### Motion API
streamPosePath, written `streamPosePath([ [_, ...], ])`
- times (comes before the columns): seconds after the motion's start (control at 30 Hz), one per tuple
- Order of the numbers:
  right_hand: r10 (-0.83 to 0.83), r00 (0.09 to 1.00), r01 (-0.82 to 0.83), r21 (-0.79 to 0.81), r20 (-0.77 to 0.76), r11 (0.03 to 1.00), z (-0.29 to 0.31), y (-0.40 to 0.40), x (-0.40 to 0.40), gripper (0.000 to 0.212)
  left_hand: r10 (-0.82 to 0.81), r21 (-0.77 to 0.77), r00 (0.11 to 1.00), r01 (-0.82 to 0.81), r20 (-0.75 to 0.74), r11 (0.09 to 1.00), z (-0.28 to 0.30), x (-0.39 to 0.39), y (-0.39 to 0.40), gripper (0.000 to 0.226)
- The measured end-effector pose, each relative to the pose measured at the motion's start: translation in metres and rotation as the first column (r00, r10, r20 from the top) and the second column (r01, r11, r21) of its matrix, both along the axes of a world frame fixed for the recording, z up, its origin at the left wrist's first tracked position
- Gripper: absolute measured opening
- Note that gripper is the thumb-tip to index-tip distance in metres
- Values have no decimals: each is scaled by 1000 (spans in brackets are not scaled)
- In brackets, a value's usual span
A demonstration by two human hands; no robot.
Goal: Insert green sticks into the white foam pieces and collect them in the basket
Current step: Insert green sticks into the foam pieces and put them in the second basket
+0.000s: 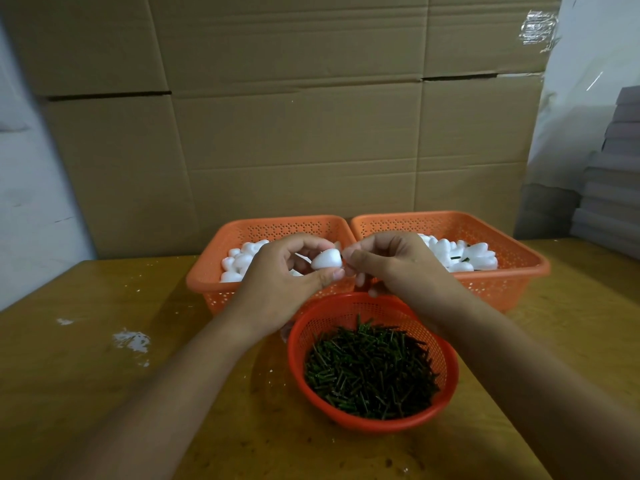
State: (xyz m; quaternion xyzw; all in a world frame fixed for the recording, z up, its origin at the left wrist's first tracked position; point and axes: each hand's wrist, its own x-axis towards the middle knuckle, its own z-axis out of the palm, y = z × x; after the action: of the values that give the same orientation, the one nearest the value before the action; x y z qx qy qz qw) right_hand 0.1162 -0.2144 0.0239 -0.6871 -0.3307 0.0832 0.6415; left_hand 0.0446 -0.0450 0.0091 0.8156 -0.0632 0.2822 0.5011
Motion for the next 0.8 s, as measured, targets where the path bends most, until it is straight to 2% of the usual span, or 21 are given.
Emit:
streamPosePath([
  [0.4, 16, 1000, -16, -40, 1, 999, -8, 4, 1, 20, 28, 65, 1000, -28, -6, 997, -1, -1, 3, 26],
  [0.5, 44, 998, -46, -48, -49, 998, -9, 5, 1, 17, 12, 14, 1000, -12, -2, 1000, 1, -1, 5, 31],
  [0.63, 80, 992, -87, -66, -95, 994, -7, 3, 0, 14, -26, -149, 1000, 26, 0, 989, 3, -1, 5, 45],
  [0.8, 81, 993, -93, -138, -90, 986, -6, 3, -2, 12, -83, -218, 996, 74, -34, 973, 3, -1, 4, 44],
])
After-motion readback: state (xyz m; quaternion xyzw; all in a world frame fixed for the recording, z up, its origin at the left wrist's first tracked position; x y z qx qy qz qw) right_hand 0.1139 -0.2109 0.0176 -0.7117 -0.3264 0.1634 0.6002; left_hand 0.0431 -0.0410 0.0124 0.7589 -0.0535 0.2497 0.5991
